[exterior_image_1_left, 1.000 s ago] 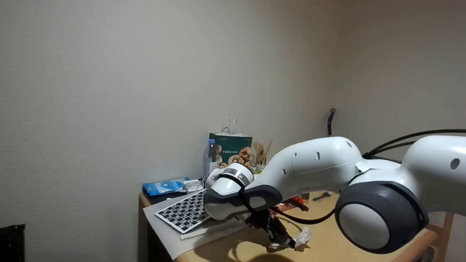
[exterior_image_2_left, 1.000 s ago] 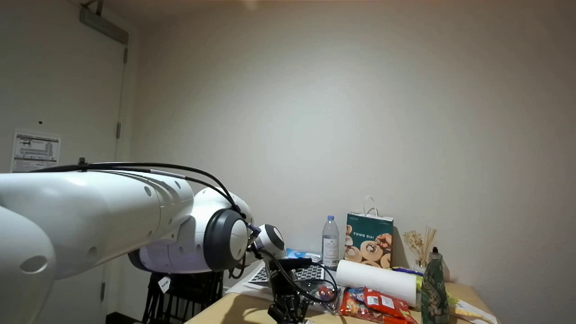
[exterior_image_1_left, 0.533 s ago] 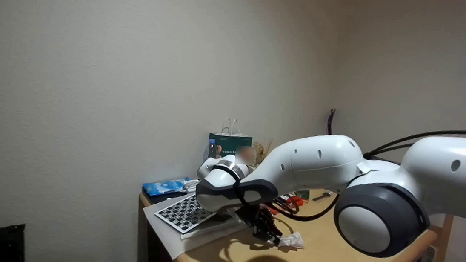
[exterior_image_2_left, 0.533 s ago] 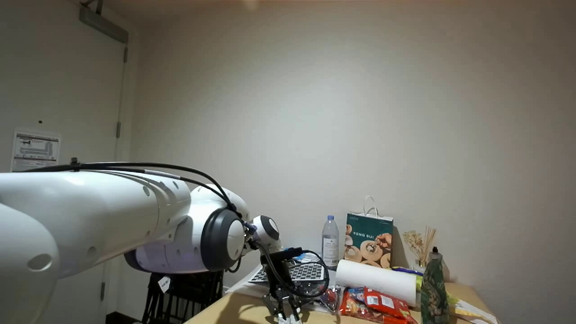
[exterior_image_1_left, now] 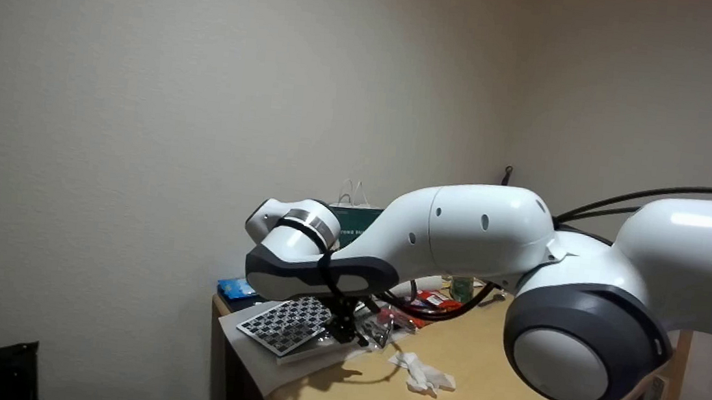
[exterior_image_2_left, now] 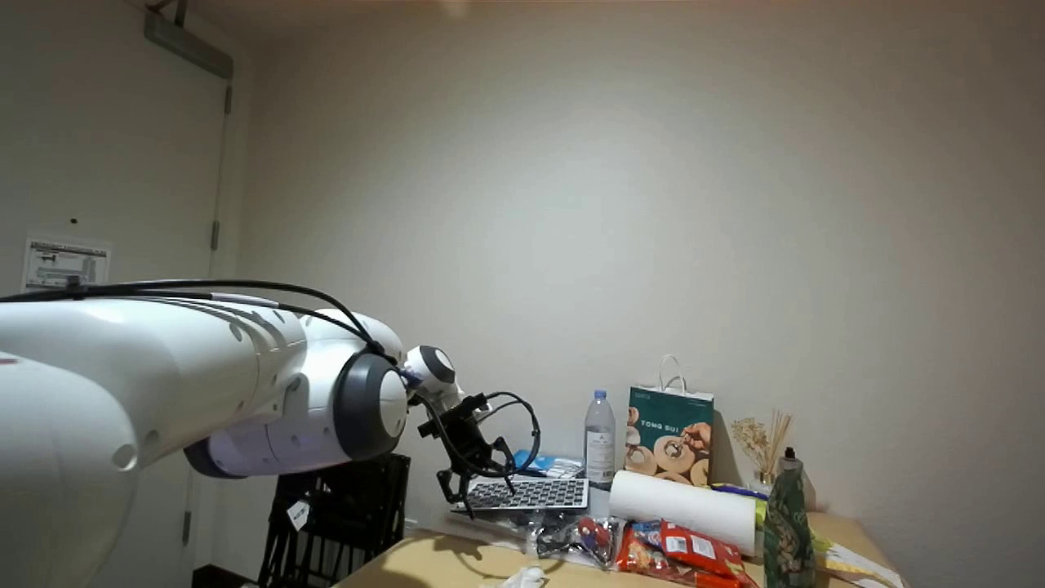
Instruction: Use the white cloth to wipe the table
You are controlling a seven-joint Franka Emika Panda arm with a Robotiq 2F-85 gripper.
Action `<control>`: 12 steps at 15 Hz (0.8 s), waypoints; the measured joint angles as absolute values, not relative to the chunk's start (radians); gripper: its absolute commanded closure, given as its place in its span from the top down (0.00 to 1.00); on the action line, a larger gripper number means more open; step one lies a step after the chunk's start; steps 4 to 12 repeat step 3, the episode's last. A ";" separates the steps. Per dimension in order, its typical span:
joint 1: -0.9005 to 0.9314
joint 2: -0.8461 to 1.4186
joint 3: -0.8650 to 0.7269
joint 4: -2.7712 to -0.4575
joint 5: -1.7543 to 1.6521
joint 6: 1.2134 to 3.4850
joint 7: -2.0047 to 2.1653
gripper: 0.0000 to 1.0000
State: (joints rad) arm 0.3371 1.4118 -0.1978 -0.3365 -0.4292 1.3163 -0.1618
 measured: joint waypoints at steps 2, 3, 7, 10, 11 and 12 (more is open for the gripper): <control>0.367 1.399 -0.222 -0.336 -0.429 1.325 -0.064 1.00; 0.377 1.396 -0.230 -0.336 -0.429 1.326 -0.035 1.00; 0.377 1.396 -0.230 -0.336 -0.429 1.326 -0.035 1.00; 0.377 1.396 -0.230 -0.336 -0.429 1.326 -0.035 1.00; 0.377 1.396 -0.230 -0.336 -0.429 1.326 -0.035 1.00; 0.377 1.396 -0.230 -0.336 -0.429 1.326 -0.035 1.00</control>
